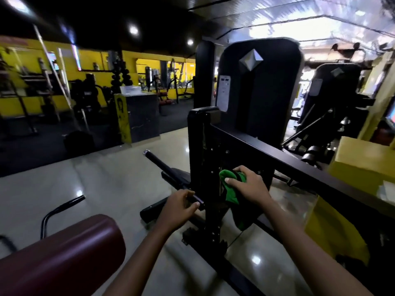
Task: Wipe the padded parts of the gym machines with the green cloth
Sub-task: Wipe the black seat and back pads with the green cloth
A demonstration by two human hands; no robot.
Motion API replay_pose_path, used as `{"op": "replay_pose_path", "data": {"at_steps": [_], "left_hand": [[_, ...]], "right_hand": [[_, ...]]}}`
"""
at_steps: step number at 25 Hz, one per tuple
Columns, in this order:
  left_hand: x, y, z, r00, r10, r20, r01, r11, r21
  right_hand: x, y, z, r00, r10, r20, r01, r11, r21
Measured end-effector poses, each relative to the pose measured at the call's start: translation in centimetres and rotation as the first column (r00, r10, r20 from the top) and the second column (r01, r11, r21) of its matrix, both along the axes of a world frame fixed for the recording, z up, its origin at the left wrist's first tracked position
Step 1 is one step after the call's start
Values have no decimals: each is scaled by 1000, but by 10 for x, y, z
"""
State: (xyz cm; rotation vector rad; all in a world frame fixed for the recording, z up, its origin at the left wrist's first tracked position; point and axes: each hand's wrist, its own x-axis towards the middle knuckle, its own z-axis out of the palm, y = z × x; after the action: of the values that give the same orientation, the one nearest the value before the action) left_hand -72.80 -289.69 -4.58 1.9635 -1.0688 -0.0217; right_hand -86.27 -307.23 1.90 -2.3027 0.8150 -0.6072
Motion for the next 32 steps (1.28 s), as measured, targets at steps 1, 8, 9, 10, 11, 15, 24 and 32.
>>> {"op": "replay_pose_path", "data": {"at_steps": [1,8,9,10,11,15,24,32], "left_hand": [[4,-9,-4,999,28,-21,-28,1000,-1],[31,-56,-6,975,208,-73,-208,978,6],[38,-57,-4,972,228,-59,-228,974,9],[46,-58,-3,967,249,-54,-249,968,14],[54,-59,-2,961,272,-55,-271,962,15],[82,-56,-7,938,339,-69,-338,941,30],[217,-32,-7,864,499,-72,-501,865,-21],[360,-11,21,848,529,-31,-530,848,-34]], "right_hand": [[8,-12,1,1000,26,-4,-26,1000,10],[69,-84,14,978,207,-17,-207,978,3],[77,-87,11,974,225,-15,-225,974,6],[85,-90,8,971,238,-14,-238,971,7],[94,-94,5,968,250,-13,-250,968,7],[137,-104,2,951,308,-21,-307,951,29],[291,-82,-4,904,427,-31,-426,904,31],[450,-55,14,872,490,-5,-490,871,14]]}}
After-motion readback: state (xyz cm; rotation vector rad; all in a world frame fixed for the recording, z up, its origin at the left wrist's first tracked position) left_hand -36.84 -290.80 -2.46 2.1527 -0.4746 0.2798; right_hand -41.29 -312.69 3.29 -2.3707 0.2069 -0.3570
